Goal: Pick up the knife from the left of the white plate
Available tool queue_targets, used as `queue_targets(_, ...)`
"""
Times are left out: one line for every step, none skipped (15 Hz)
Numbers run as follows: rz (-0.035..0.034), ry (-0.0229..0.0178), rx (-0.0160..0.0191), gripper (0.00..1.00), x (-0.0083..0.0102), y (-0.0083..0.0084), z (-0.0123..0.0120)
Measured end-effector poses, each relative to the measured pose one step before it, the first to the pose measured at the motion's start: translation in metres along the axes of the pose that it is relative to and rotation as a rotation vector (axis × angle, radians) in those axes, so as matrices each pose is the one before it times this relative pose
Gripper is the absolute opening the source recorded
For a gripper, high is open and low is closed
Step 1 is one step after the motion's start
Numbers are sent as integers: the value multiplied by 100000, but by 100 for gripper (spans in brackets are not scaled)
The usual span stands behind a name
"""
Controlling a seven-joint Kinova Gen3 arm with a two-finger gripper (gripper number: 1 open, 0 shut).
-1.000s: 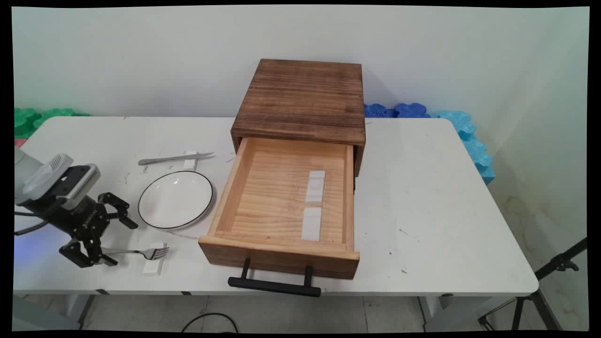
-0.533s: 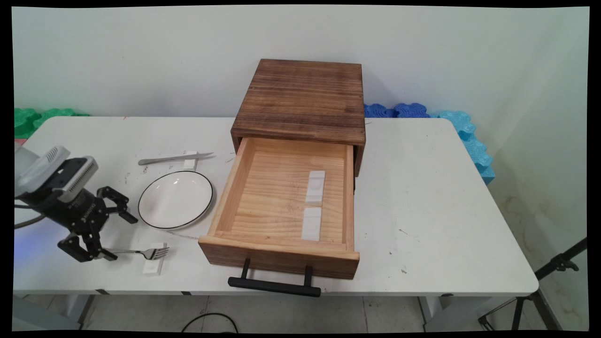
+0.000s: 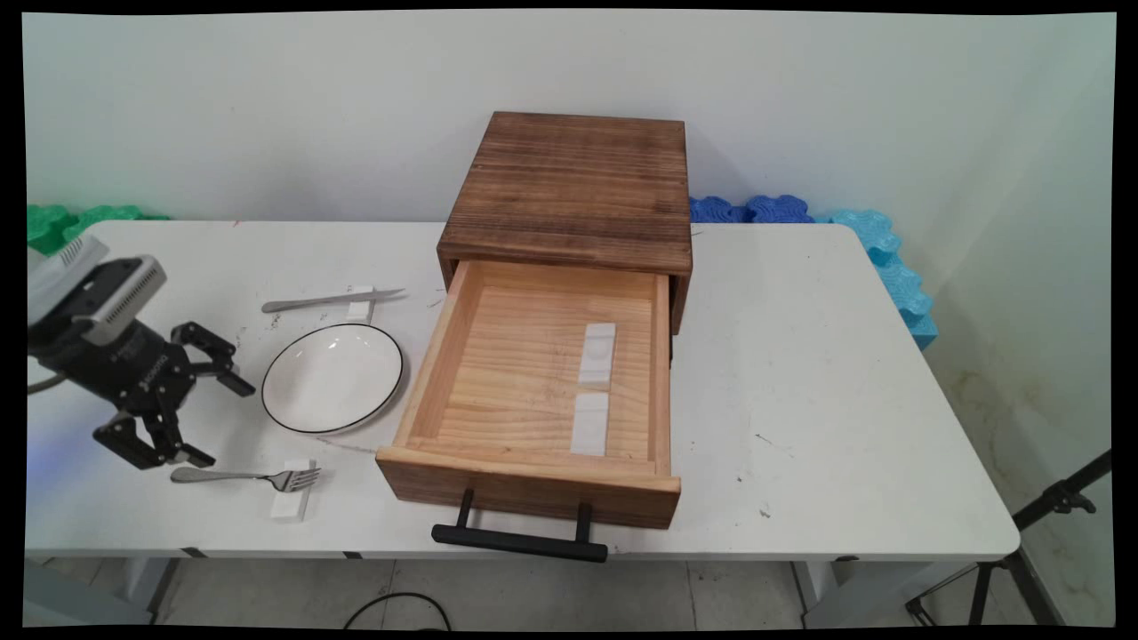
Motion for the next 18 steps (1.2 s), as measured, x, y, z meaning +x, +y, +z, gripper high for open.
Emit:
queue_targets(-100,581,346,100,309,-117,-647)
queue_targets(-62,387,279,100,224,-124,-489)
queue_targets(-109,378,282,100,217,-124,-478)
queue_targets(-206,331,265,100,165,-110,-412)
queue_targets(-149,330,308,100,172,-125,-410)
queue_targets(-203,498,515,100,281,-250,-658)
queue_targets(-201,403,464,100,235,-207,-595)
queue_targets(-166,391,437,100,230,-204,-563)
queue_targets(-123,318,440,100,214,-197,-508)
queue_targets(-142,291,487,100,213,-201,-524)
queue_targets(-141,295,512,100,213,-216,-510)
queue_targets(-323,354,710,100,282,-348,-643)
queue_targets(-265,205,432,100,171,-222,-388)
queue_targets(-206,142,408,100,132,-196,-313)
queue_targets(-385,198,643,100,234,-364,-509)
queue_targets(-396,200,626,100,217,-342,-478)
queue_targets(-311,129,592,100,202,-345,-466)
queue_targets(-224,114,495,100,166,-298,-375)
